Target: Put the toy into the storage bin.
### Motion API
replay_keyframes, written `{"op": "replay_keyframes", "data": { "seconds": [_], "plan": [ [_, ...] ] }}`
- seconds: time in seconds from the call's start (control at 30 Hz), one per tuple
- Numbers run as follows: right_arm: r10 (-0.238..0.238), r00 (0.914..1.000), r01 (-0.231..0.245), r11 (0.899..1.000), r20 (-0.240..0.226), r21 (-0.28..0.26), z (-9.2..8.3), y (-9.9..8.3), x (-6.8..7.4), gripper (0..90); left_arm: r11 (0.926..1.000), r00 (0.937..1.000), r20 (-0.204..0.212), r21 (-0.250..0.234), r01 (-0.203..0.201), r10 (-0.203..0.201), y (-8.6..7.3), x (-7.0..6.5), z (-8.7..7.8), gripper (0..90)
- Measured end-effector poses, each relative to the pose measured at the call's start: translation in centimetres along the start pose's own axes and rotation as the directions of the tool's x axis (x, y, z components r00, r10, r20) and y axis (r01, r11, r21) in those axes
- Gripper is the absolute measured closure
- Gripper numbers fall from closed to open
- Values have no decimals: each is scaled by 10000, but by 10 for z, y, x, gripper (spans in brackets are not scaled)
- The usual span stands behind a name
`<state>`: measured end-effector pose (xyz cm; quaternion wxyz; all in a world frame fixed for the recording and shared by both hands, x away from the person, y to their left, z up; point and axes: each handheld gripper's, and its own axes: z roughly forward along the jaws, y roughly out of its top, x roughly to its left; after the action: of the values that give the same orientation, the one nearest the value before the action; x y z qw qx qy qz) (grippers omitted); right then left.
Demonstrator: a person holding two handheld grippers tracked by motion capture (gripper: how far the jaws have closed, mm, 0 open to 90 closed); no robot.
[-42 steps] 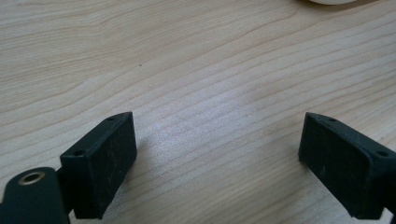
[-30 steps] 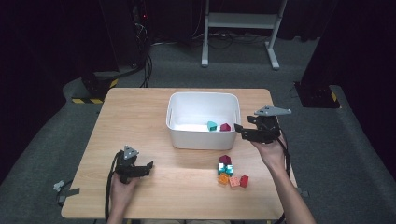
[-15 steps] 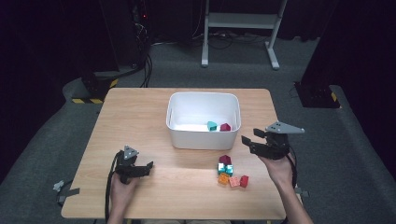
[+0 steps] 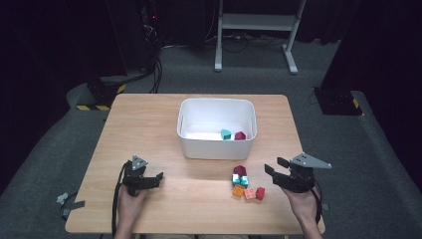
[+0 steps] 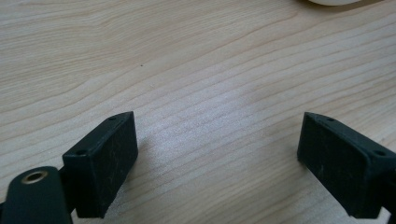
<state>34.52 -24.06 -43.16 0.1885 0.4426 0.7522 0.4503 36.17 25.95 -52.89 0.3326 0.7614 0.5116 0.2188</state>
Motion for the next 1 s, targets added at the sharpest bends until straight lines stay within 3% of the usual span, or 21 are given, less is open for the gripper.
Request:
{"op": "replay_keyframes", "data": {
  "seconds": [0.5, 1.0],
  "plan": [
    [284, 9995, -279, 9992, -161, 300, 3, -39, 7, 410, 10000, 10000, -6, 14, -2, 2, 0, 0, 0, 126],
    [-35, 9998, 54, 9952, -199, 980, 15, -68, 21, 419, 10000, 10000, -9, 6, 9, -9, 0, 0, 0, 127]
  ]
}}
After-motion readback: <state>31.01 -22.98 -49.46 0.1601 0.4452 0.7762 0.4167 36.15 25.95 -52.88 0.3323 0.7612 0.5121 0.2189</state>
